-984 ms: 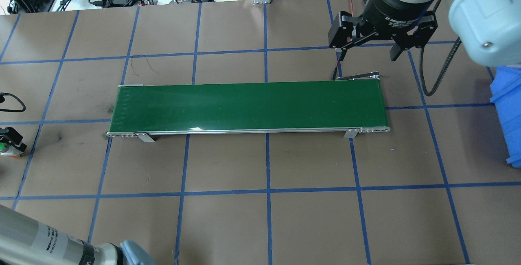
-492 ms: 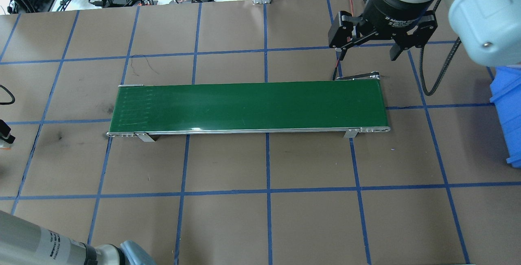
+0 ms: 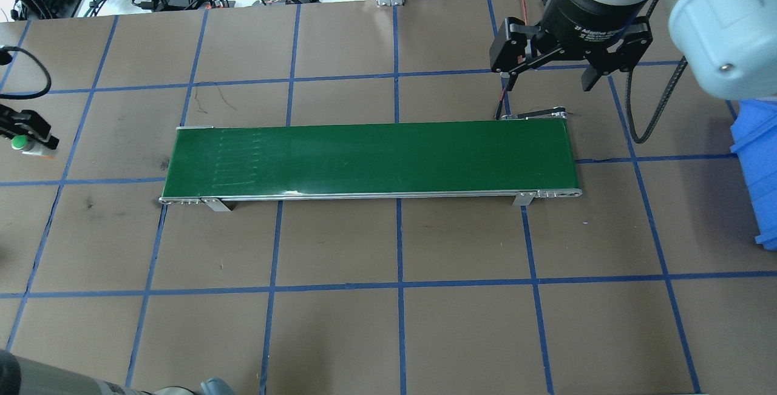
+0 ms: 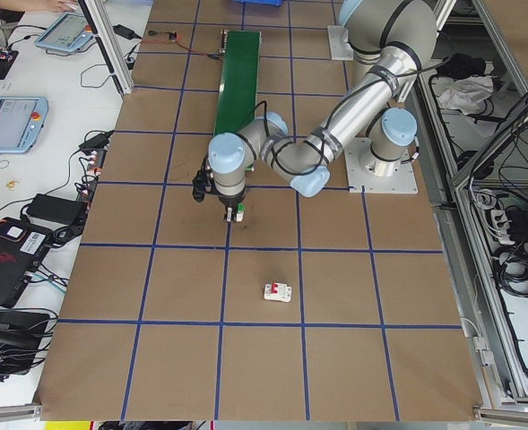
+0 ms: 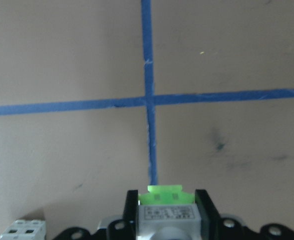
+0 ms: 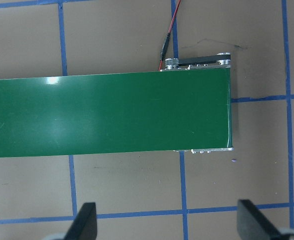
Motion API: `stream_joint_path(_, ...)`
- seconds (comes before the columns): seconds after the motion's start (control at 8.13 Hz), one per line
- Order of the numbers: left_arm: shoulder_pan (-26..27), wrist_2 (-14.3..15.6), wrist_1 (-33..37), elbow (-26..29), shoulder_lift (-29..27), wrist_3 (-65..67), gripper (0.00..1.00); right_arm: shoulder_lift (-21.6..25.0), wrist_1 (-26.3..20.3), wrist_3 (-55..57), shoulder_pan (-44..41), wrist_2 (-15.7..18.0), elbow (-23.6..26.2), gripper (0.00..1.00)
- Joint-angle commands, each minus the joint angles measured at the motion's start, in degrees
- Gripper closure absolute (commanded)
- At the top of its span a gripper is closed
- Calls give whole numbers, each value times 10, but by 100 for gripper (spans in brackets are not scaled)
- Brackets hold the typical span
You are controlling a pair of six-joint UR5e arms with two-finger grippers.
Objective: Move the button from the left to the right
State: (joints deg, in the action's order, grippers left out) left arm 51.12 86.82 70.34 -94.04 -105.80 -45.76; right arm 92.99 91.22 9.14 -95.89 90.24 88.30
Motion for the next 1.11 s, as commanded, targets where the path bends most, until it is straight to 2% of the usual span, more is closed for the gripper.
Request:
stream_joint_path(0.0,141,-11,-1,-5,14,157,100,-1,-2,0,0,0,0,0)
stream_joint_path(0.25,210,-10,-4,-7,-10,218,100,-1,1,0,0,0,2,0)
stream_joint_path(0.49,249,-4,-5,-12,-44,226,100,-1,5,0,0,-2,1,0)
stream_joint_path(0.61,252,-5,-5,-17,-48,226,100,-1,5,0,1,-1,2,0)
stream_joint_path(0.86,252,19,-4,-27,-48,221,100,-1,5,0,1,-1,2,0)
stream_joint_path(0.98,253,21,-3,-29,-47,220,100,-1,5,0,0,0,2,0)
